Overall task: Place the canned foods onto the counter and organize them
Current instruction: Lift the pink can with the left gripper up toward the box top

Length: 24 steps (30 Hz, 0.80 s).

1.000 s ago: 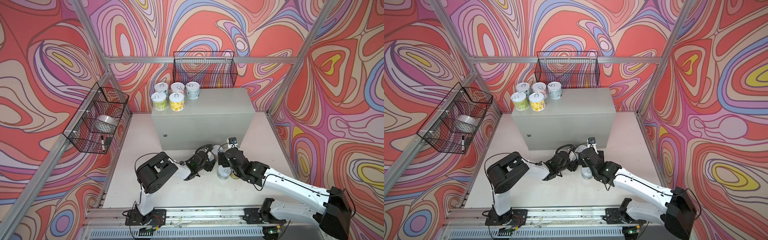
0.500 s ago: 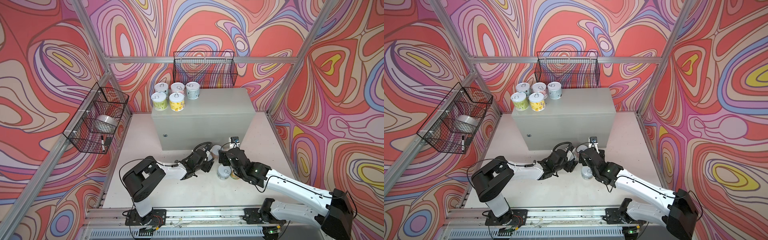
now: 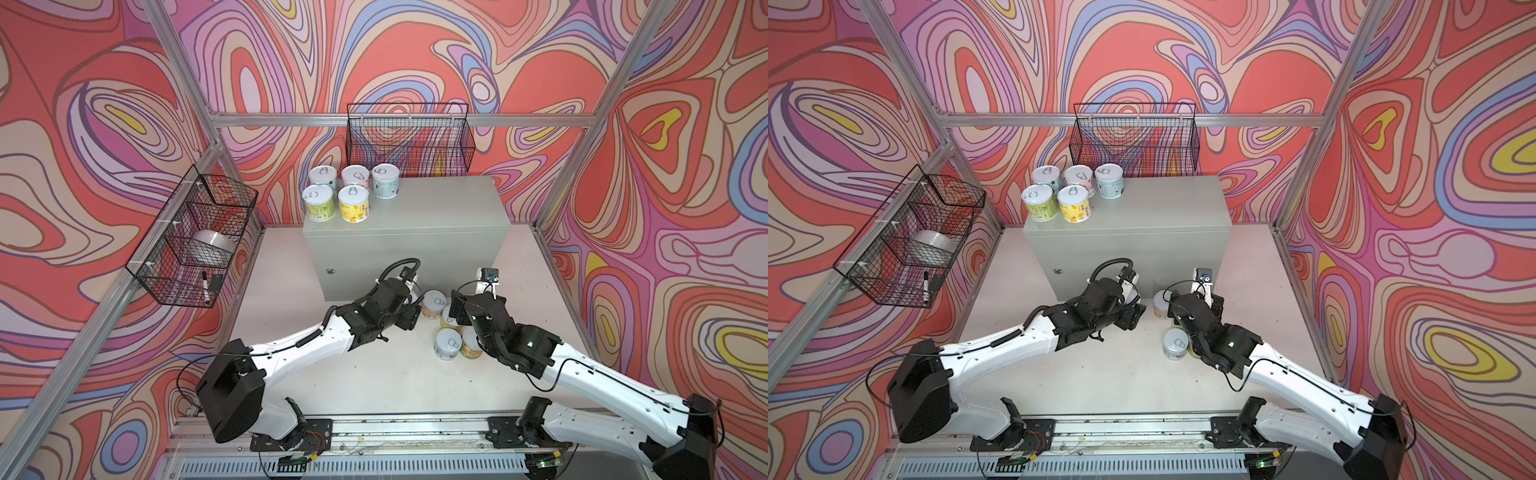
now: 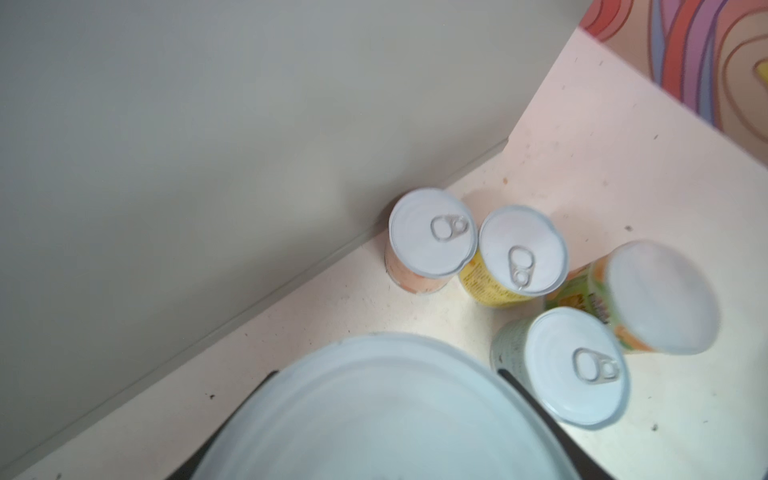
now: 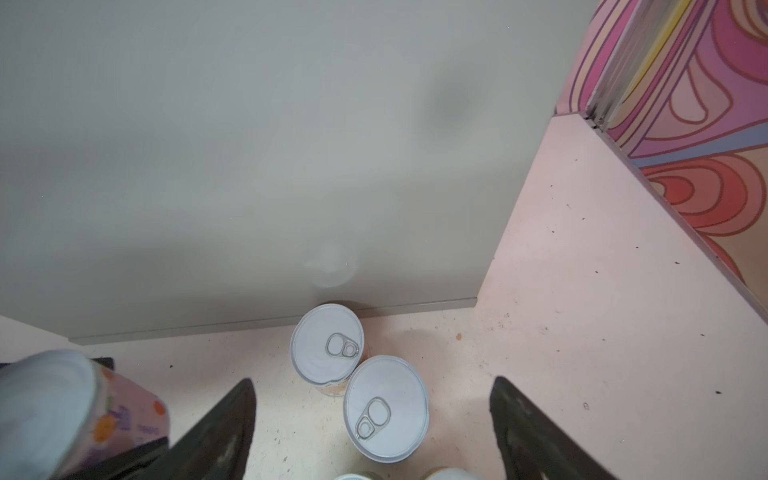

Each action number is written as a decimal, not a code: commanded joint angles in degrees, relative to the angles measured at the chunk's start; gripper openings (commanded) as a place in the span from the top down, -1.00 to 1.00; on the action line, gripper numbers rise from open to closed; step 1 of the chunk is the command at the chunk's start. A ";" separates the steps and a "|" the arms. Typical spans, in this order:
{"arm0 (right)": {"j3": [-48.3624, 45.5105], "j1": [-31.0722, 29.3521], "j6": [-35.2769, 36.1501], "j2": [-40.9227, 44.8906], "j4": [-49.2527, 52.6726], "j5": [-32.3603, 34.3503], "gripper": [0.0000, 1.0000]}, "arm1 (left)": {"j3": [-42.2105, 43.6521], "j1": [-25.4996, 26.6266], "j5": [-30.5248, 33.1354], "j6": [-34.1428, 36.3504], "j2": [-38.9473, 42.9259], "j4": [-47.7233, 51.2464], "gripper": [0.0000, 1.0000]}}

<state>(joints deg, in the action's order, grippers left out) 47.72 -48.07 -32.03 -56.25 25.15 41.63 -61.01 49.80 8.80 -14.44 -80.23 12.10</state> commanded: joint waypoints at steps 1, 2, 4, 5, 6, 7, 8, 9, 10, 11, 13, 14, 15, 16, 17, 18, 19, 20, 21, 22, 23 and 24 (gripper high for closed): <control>2.55 0.38 -1.46 2.03 4.38 2.93 -0.81 | -7.48 0.20 2.61 -0.60 4.31 10.57 1.00; 3.20 0.50 -1.30 2.19 4.71 2.86 -0.81 | -9.62 0.19 3.03 0.12 4.69 12.23 1.00; 4.87 0.74 -1.15 2.13 5.56 2.84 -0.80 | -15.28 0.21 4.05 2.40 4.90 16.31 1.00; 5.51 0.74 -0.99 1.96 5.82 2.85 -0.80 | -17.72 0.10 4.04 3.38 4.78 17.87 1.00; 6.16 0.79 -0.84 1.67 6.02 2.85 -0.80 | -20.83 0.07 3.82 4.31 4.44 19.90 1.00; 6.57 0.81 -0.75 1.43 5.97 2.93 -0.80 | -23.92 0.04 3.54 5.07 3.78 21.80 1.00; 6.80 0.81 -0.52 1.25 5.72 2.98 -0.80 | -26.60 0.08 3.29 5.68 3.11 23.35 1.00; 6.92 0.92 -0.27 1.08 5.32 3.11 -0.80 | -29.65 0.04 3.08 6.29 2.23 25.19 1.00; 7.09 0.96 -0.14 0.91 4.93 3.19 -0.80 | -32.52 0.02 2.90 6.81 1.42 26.52 1.00; 7.24 1.04 0.11 0.80 4.61 3.07 -0.80 | -35.51 -0.06 2.85 7.38 0.45 27.96 1.00; 7.81 1.16 0.30 0.31 4.20 2.94 -0.80 | -40.32 -0.80 3.32 8.26 -1.26 29.56 1.00; 8.05 1.28 0.54 0.10 3.82 2.78 -0.80 | -42.64 -1.45 3.02 8.45 -2.10 29.86 1.00; 8.29 1.40 0.73 -0.22 3.49 2.51 -0.80 | -44.76 -2.43 2.37 8.30 -3.02 30.36 1.00; 8.58 1.44 0.85 -0.42 3.35 2.37 -0.80 | -46.68 -3.40 1.53 8.05 -4.05 31.00 1.00; 8.86 1.50 1.13 -0.68 3.12 2.17 -0.80 | -49.05 -4.58 0.65 7.69 -5.44 31.92 1.00; 9.11 1.56 1.39 -0.94 2.84 2.06 -0.80 | -50.76 -5.37 0.51 7.75 -6.61 32.10 1.00; 9.35 1.60 1.57 -1.00 2.65 1.98 -0.80 | -51.95 -5.97 0.58 7.91 -7.48 32.18 1.00; 9.49 1.70 1.94 -0.99 2.32 1.88 -0.80 | -53.25 -6.65 0.77 8.23 -8.40 32.05 1.00; 9.65 1.76 2.21 -1.00 2.04 1.80 -0.80 | -54.32 -7.30 0.83 8.42 -9.45 31.90 1.00; 9.86 1.78 2.51 -1.05 1.80 1.75 -0.80 | -55.27 -7.88 0.79 8.47 -10.38 31.66 1.00; 10.14 1.91 2.67 -1.06 1.75 1.71 -0.80 | -56.08 -8.58 0.54 8.62 -11.17 31.27 1.00; 10.43 1.92 2.86 -1.21 1.75 1.66 -0.80 | -56.54 -9.13 0.23 8.55 -11.94 30.67 1.00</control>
<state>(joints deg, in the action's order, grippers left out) 56.25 -46.54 -30.55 -57.21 28.21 43.48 -114.87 41.78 9.82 -7.03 -90.83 43.53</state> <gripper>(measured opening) 0.900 0.761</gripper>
